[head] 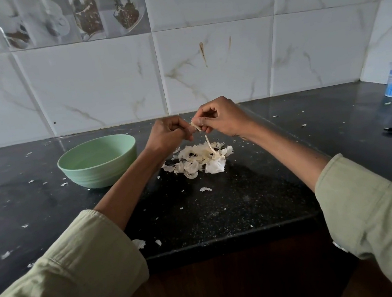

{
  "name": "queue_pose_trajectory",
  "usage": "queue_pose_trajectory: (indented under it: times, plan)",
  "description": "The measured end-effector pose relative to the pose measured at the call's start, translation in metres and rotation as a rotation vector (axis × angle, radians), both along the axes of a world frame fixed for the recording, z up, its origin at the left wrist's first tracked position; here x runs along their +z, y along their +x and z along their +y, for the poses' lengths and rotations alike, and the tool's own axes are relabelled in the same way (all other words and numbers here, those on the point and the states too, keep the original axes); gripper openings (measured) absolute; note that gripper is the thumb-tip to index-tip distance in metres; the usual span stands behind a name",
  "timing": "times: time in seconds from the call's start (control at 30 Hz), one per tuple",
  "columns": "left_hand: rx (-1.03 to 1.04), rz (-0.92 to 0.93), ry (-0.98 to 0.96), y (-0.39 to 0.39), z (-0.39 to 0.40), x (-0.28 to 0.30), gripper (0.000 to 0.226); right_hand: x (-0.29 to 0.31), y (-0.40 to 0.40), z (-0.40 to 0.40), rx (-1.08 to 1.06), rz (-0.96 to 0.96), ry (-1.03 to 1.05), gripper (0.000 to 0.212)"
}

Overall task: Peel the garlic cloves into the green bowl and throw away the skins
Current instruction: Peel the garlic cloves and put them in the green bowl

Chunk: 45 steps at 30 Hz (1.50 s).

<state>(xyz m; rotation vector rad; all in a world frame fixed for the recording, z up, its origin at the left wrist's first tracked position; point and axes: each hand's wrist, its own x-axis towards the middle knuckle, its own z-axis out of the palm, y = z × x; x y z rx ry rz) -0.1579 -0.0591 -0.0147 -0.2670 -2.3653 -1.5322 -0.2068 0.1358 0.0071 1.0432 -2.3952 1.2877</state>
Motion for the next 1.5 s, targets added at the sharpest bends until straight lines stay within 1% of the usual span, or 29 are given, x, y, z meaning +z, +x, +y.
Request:
queue_pose_trajectory:
  times: [0.1,0.27,0.37,0.47,0.6,0.7,0.73,0.8,0.9,0.97,1.0,1.03,1.1,1.2,1.37,1.5]
  plan:
    - [0.029,0.017,-0.013,0.0,0.002,0.002,0.01,-0.001,-0.001,0.001,-0.017,-0.096,-0.067,0.014]
    - [0.016,0.054,0.002,0.001,0.0,0.006,0.01,0.001,-0.003,0.002,0.04,-0.263,-0.17,0.023]
    - [-0.006,0.054,-0.051,0.001,-0.001,0.006,0.01,0.005,-0.004,0.004,0.035,-0.351,-0.253,0.023]
    - [-0.001,0.067,-0.114,0.002,-0.001,0.004,0.011,0.008,-0.006,0.006,0.028,-0.398,-0.304,0.022]
    - [0.038,0.119,-0.238,0.002,-0.003,0.003,0.025,0.009,-0.005,0.004,0.037,-0.407,-0.306,0.026]
    - [0.055,0.19,-0.391,0.0,-0.006,0.003,0.018,0.009,-0.003,0.004,0.067,-0.429,-0.296,0.028]
    - [0.047,0.205,-0.428,-0.001,-0.007,0.003,0.019,0.01,-0.003,0.004,0.071,-0.431,-0.289,0.028]
    - [0.033,0.202,-0.446,-0.002,-0.008,0.005,0.026,0.01,-0.003,0.005,0.073,-0.418,-0.268,0.025]
    - [0.014,0.202,-0.49,-0.001,-0.009,0.007,0.018,0.008,-0.002,0.007,0.086,-0.402,-0.238,0.024]
    - [-0.019,0.195,-0.492,0.003,-0.008,0.008,0.009,0.008,-0.001,0.009,0.093,-0.382,-0.21,0.026]
    - [-0.043,0.193,-0.48,0.005,-0.008,0.009,0.008,0.008,-0.001,0.009,0.092,-0.365,-0.192,0.026]
    - [-0.065,0.2,-0.472,0.006,-0.008,0.01,0.012,0.009,-0.001,0.009,0.09,-0.35,-0.179,0.026]
    - [-0.066,0.213,-0.469,0.007,-0.007,0.01,0.016,0.009,-0.001,0.01,0.086,-0.336,-0.169,0.026]
    - [-0.03,0.221,-0.468,0.006,-0.008,0.01,0.009,0.01,-0.001,0.011,0.072,-0.324,-0.169,0.027]
    - [-0.021,0.256,-0.452,0.01,-0.005,0.012,0.025,0.011,0.0,0.011,0.035,-0.289,-0.173,0.027]
    - [-0.004,0.29,-0.412,0.01,0.0,0.013,0.021,0.01,0.003,0.009,0.031,-0.233,-0.141,0.028]
